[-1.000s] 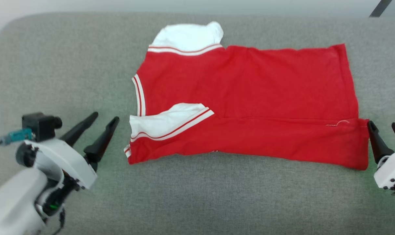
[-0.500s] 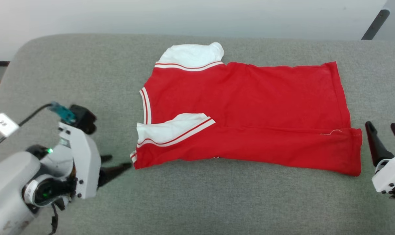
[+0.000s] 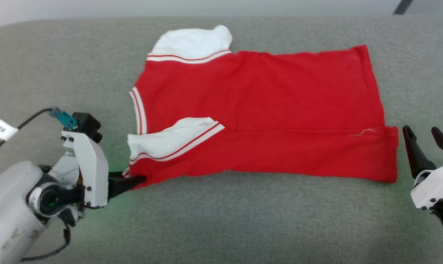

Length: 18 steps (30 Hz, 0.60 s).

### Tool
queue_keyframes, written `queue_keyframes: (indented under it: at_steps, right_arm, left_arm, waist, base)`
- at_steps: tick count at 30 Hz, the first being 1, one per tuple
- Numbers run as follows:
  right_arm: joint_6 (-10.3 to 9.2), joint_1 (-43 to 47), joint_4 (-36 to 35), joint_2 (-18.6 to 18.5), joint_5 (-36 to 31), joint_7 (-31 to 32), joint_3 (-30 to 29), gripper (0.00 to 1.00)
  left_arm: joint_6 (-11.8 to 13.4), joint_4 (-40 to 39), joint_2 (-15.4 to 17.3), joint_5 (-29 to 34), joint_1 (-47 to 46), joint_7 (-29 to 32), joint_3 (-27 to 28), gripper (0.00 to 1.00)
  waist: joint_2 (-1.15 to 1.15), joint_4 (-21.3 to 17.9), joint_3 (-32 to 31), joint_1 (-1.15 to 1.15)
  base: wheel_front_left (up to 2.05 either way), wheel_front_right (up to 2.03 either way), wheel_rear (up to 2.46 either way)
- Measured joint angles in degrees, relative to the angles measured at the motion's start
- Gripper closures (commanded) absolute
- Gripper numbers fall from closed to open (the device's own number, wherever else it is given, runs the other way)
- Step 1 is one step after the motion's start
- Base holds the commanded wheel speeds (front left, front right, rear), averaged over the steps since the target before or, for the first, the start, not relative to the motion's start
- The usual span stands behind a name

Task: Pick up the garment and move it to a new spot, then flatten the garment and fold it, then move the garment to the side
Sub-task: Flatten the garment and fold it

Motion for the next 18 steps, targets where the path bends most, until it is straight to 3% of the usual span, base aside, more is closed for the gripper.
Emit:
queue_keyframes:
  at_steps: [3,5,6,7,8,14,15,18]
  right_arm:
    - [0.0,-0.07,-0.04,0.07,-0.08,0.03,-0.1,0.0]
    - [0.0,-0.01,-0.16,0.05,-0.1,0.22,-0.3,0.0]
    - [0.0,0.02,-0.26,0.05,-0.1,0.3,-0.34,0.0]
    - [0.0,0.04,-0.35,0.05,-0.1,0.32,-0.35,0.0]
    - [0.0,0.04,-0.4,0.02,-0.1,0.47,-0.4,0.0]
    - [0.0,0.06,-0.91,-2.37,0.14,3.71,1.79,0.0]
    - [0.0,0.06,-0.83,-3.19,0.33,5.61,2.69,0.0]
    - [0.0,0.18,-0.92,-7.91,2.23,19.35,6.61,0.0]
  left_arm:
    - [-0.99,2.1,-1.56,-2.0,-0.08,-0.19,0.6,0.0]
    - [-1.42,3.1,-1.9,-2.05,-0.36,-0.19,0.58,0.29]
    - [-1.48,3.49,-1.88,-2.04,-0.45,-0.16,0.54,0.52]
    - [-1.59,3.88,-1.88,-2.03,-0.48,-0.15,0.45,0.69]
    - [-1.67,4.23,-1.88,-2.07,-0.53,0.05,0.34,0.98]
    - [-1.71,3.78,-2.41,-2.74,-0.37,-0.01,-0.37,1.0]
    - [-1.72,3.61,-2.43,-2.72,-0.36,-0.04,-0.56,1.0]
    - [-1.72,2.69,-2.85,-2.55,-0.36,-0.59,-1.43,1.0]
  waist:
    - [0.0,-1.04,0.89,0.0]
    - [0.0,-1.54,1.36,0.0]
    - [0.0,-1.72,1.55,0.0]
    - [0.0,-1.9,1.69,0.0]
    - [0.0,-2.05,1.77,0.0]
    - [0.0,-1.83,1.22,0.0]
    - [0.0,-1.7,1.1,0.0]
    - [0.0,-0.7,0.71,0.0]
  base:
    - [0.0,0.0,0.0]
    - [0.0,0.0,0.0]
    - [0.0,0.0,0.0]
    - [0.0,0.0,0.0]
    - [0.0,0.0,0.0]
    - [0.0,0.0,0.0]
    - [0.0,0.0,0.0]
    - [0.0,0.0,0.0]
